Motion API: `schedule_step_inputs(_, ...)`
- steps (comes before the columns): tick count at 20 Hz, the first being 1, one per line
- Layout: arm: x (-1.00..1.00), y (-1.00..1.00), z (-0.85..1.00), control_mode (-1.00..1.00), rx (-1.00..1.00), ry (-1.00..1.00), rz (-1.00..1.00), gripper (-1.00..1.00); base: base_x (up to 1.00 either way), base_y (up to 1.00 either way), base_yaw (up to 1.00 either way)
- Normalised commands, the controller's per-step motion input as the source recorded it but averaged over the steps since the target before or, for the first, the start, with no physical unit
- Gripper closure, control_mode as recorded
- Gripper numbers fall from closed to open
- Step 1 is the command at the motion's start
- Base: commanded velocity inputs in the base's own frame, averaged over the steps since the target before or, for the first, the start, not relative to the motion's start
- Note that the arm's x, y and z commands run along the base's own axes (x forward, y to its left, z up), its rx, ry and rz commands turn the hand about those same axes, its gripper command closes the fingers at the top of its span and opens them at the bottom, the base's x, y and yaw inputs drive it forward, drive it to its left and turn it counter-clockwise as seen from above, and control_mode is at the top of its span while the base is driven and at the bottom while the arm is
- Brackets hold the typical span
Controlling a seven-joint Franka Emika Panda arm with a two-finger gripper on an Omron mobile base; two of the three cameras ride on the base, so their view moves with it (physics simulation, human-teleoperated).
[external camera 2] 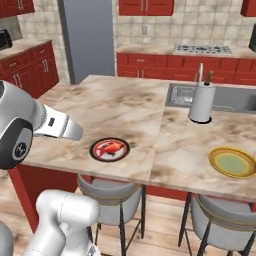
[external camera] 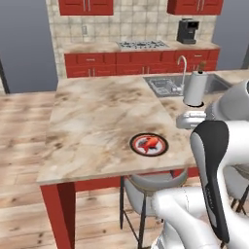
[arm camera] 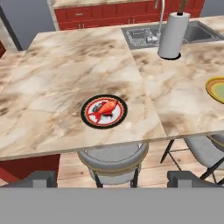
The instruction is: Transport the fish and garlic to the fridge. Place the fish on the rack containing meat and place the garlic on the rack containing the vegetable, ensuring meats and vegetables are on different racks.
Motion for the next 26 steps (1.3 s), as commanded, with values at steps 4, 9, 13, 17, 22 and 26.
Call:
schedule_step_inputs(4, 0.00, 0.00, 0.00, 1.00, 0.00, 0.00, 0.00, -1.00, 1.00, 0.16, -0.27)
schedule_step_inputs(9, 0.00, 0.00, 0.00, 1.00, 0.00, 0.00, 0.00, -1.00, 1.00, 0.27, -0.40)
schedule_step_inputs(13, 0.00, 0.00, 0.00, 1.00, 0.00, 0.00, 0.00, -1.00, 1.00, 0.23, -0.34)
schedule_step_inputs(17, 0.25, 0.00, -0.07, -1.00, 0.00, 0.01, -0.04, -1.00, 0.75, 0.08, -0.19)
schedule_step_inputs(22, 0.96, 0.01, -0.33, -1.00, 0.00, 0.14, -0.17, -1.00, 0.00, 0.00, 0.00)
schedule_step_inputs(26, 0.57, 0.16, -0.39, -1.00, 0.01, 0.18, -0.13, -1.00, 0.00, 0.00, 0.00)
